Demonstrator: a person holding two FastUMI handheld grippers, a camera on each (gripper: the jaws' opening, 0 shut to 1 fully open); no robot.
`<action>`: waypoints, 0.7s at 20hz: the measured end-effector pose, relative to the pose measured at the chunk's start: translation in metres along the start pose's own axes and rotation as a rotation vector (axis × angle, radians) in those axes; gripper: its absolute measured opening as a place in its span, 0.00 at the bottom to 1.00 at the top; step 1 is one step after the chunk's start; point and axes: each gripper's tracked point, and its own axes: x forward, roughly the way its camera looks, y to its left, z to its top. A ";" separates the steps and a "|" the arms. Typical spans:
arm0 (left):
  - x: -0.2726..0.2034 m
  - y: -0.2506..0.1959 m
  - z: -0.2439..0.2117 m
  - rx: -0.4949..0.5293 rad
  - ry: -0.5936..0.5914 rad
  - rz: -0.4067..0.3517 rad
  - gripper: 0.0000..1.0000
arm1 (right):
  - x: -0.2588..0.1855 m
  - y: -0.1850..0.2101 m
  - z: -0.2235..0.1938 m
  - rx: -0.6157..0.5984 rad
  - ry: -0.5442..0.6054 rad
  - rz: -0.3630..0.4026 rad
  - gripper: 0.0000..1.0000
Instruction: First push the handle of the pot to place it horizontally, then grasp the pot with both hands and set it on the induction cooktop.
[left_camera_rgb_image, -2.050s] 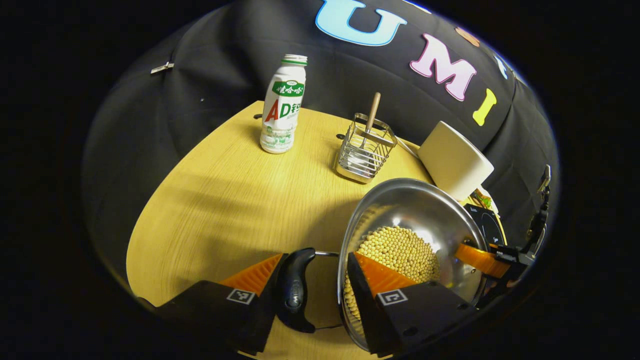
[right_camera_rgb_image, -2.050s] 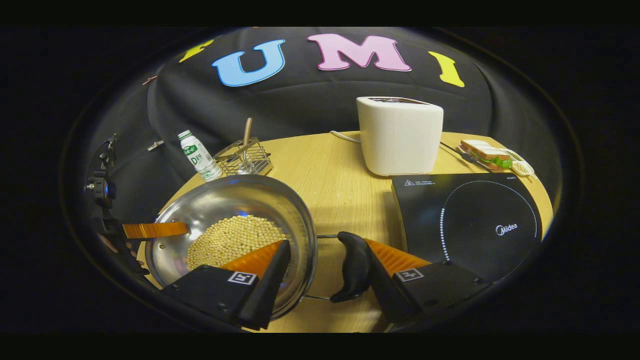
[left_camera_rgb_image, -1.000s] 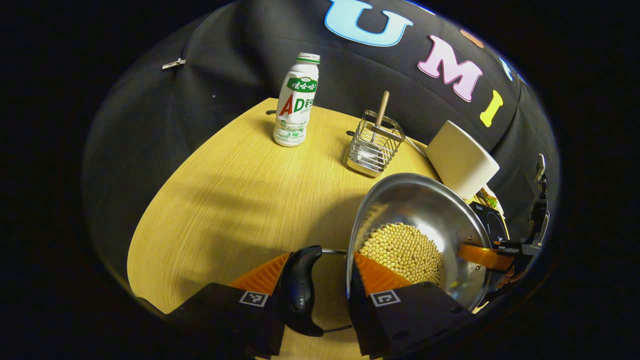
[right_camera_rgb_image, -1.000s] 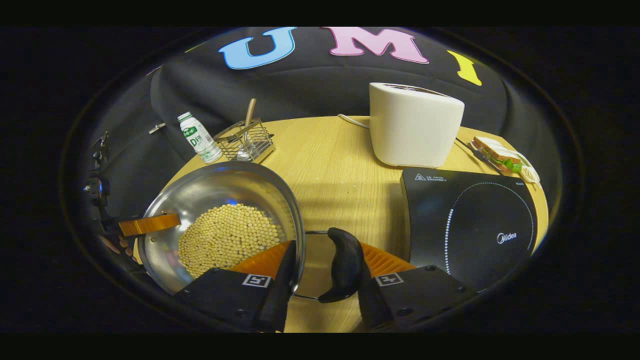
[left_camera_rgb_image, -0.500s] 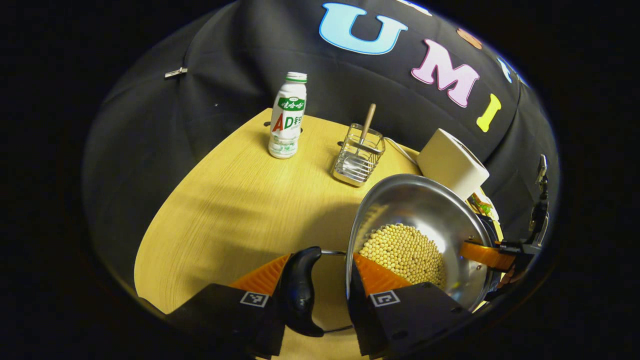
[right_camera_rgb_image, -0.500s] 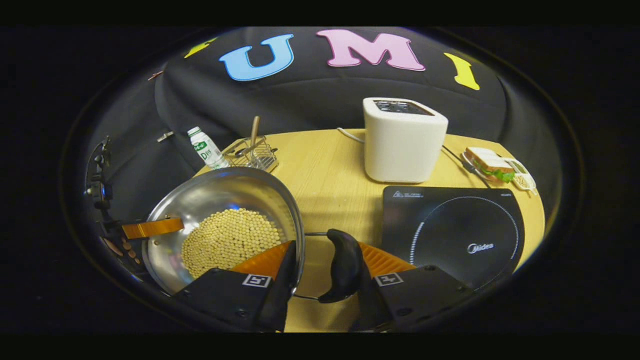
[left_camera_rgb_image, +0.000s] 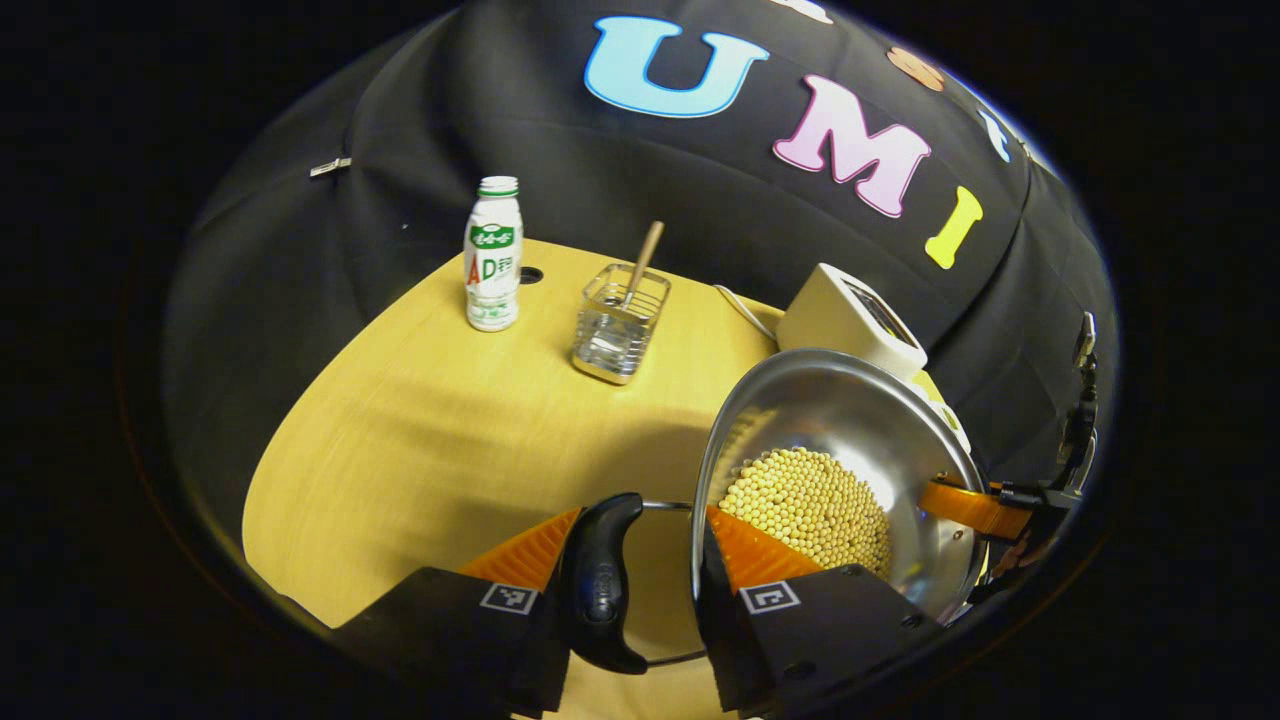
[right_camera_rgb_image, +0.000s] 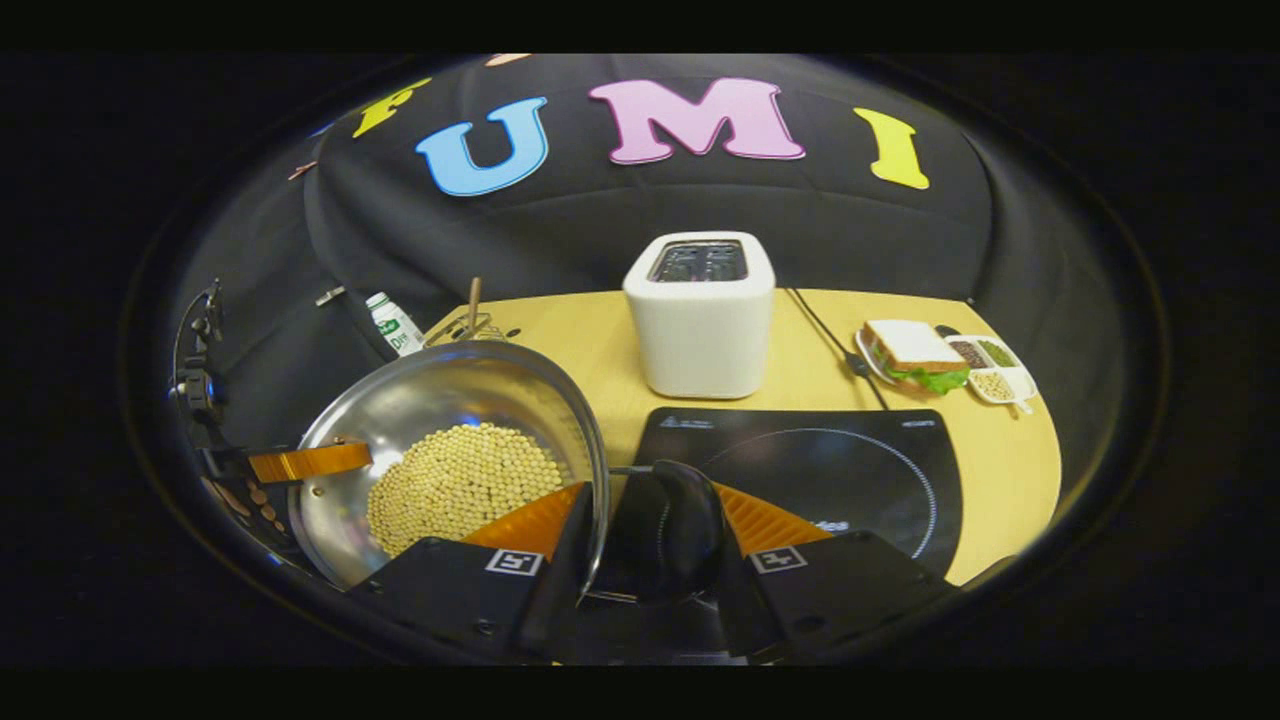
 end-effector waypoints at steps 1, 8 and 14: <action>0.002 -0.013 -0.001 0.000 0.000 -0.004 0.59 | -0.003 -0.012 0.001 0.000 0.000 -0.005 0.60; 0.029 -0.091 -0.010 0.027 0.010 -0.026 0.59 | -0.015 -0.095 0.004 0.038 0.010 -0.038 0.60; 0.055 -0.145 -0.018 0.056 0.030 -0.059 0.59 | -0.021 -0.156 0.001 0.078 0.014 -0.078 0.60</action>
